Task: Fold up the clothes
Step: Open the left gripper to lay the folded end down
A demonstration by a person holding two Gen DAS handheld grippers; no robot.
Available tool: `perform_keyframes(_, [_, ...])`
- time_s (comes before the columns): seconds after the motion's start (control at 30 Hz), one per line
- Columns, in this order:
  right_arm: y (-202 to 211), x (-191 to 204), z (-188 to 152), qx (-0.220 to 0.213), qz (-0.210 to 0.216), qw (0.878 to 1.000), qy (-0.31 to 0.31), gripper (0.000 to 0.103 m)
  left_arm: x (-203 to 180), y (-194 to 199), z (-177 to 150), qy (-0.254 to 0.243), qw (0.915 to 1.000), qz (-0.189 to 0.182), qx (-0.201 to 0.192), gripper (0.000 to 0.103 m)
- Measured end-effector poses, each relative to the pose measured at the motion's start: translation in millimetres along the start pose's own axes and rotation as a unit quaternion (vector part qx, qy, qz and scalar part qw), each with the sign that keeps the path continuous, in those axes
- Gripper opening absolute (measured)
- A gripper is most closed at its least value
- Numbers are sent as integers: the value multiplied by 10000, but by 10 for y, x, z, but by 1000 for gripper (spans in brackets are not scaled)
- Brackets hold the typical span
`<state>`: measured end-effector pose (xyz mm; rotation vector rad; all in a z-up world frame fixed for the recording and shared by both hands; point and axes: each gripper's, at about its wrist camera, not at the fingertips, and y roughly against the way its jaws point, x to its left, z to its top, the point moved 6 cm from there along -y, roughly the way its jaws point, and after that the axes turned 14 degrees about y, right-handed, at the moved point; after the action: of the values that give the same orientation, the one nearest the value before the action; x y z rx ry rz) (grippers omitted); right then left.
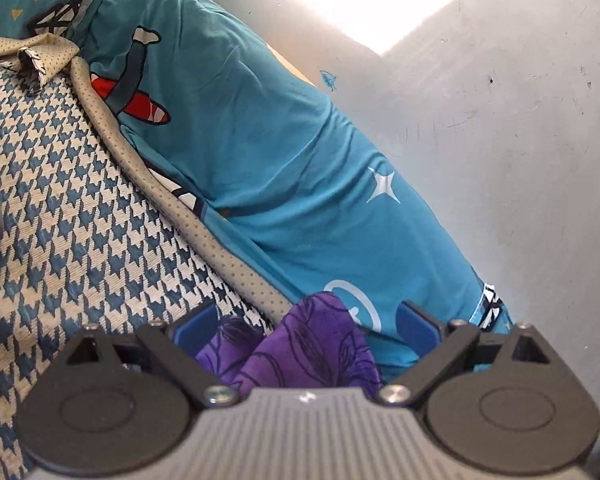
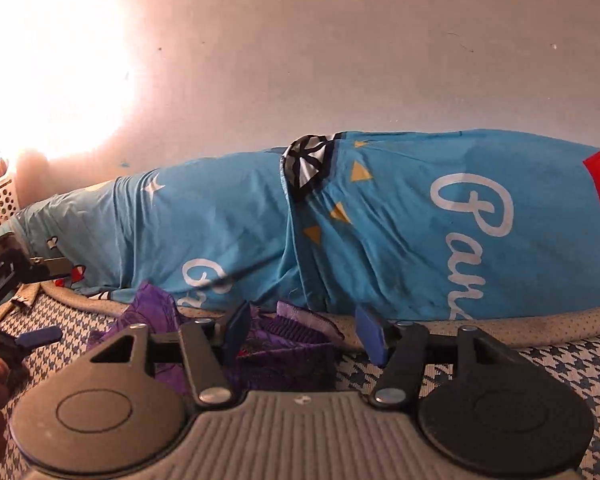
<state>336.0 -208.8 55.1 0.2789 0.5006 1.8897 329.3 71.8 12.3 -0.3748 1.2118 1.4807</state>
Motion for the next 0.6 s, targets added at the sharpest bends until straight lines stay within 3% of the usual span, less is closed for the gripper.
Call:
perform_keyframes(0.1, [82,81,-10,-11,345,9993,122,44,6,-18,-58,-102,9999,18,47,96])
perform_keyframes(0.2, [67,166,-65,258,640,9971,314,43,21,-44,-109,-169,9998,61,92,96])
perform_keyframes(0.37, [-135,231,-265,811,699,9936,369,41,57,-108,-194,-290,9991,232,184,96])
perform_keyframes(0.43, [-231,224,-318,940,583,9933,325,41,62,-121,-223,-379,9987,272,202,96])
perform_keyframes(0.6, [-463,145,-359,816,-274,9956,384,41,91,-139,-260,-618,9969,426,249,96])
